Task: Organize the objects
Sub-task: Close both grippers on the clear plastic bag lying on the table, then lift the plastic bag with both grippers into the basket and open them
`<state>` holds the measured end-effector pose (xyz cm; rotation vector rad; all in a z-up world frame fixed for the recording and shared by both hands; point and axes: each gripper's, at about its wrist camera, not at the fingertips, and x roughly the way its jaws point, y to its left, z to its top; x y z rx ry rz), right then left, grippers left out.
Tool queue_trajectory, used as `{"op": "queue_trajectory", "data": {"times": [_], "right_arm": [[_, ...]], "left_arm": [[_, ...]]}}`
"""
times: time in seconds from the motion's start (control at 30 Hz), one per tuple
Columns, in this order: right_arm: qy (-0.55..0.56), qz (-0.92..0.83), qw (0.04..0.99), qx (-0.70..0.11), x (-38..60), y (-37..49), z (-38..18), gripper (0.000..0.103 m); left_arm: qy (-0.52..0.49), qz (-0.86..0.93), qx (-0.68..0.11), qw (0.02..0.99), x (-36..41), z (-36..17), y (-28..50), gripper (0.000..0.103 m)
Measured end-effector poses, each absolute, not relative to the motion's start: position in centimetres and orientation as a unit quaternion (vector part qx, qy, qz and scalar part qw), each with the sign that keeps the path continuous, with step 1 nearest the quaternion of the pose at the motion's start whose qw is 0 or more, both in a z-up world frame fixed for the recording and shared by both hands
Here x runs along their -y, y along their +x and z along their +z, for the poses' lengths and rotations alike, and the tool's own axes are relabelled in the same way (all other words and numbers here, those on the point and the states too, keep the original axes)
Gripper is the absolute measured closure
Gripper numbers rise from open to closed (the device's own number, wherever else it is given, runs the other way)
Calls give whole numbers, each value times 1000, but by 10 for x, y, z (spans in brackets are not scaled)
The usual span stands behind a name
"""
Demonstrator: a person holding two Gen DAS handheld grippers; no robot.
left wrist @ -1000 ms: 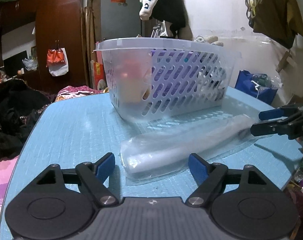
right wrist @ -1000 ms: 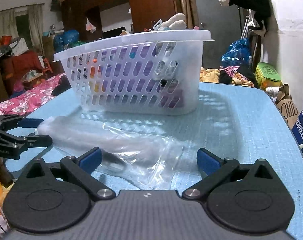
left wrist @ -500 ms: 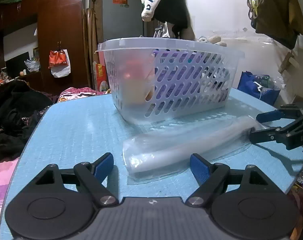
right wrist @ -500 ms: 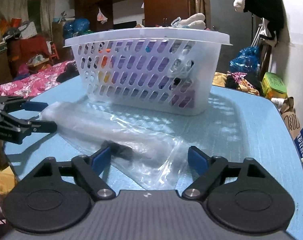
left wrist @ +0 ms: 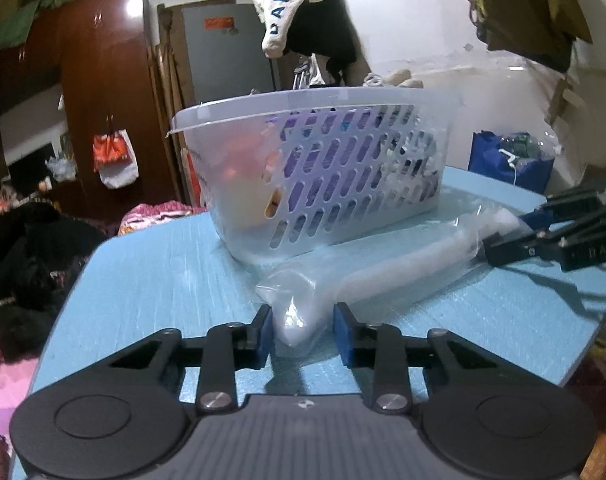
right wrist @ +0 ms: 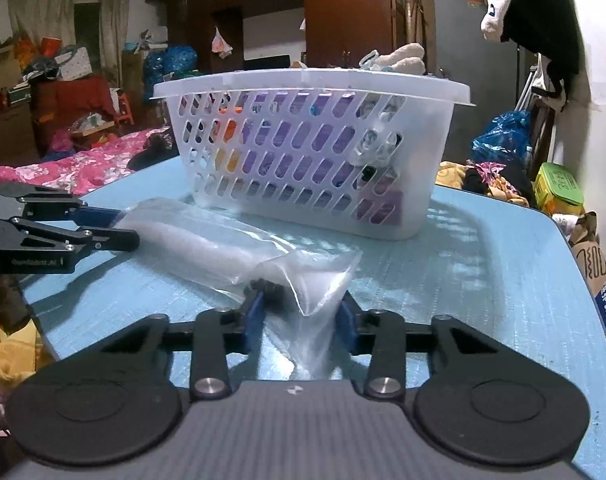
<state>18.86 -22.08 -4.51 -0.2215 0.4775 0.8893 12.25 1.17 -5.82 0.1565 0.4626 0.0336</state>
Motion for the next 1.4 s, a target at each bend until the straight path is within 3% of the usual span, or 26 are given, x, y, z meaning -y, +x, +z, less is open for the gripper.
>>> {"op": "queue_trajectory", "data": {"times": [0.23, 0.37, 0.7, 0.97, 1.17, 1.4], "right_arm": [[-110, 433, 867, -223, 220, 184, -45, 77], [-102, 435, 869, -214, 222, 180, -44, 83], [-85, 438, 880, -165, 235, 167, -13, 85], [-118, 423, 894, -88, 215, 185, 74, 85], [-127, 411, 896, -112, 173, 256, 114, 85], [-158, 393, 891, -159, 145, 299, 99, 85]], "left_arm": [[106, 16, -221, 969, -2, -59, 116, 83], [91, 13, -208, 974, -3, -58, 113, 86], [101, 15, -144, 984, 7, -25, 87, 86], [132, 38, -68, 988, 13, 58, 103, 86], [113, 58, -106, 986, -1, 90, 177, 85], [94, 71, -153, 981, -10, 82, 221, 84]]}}
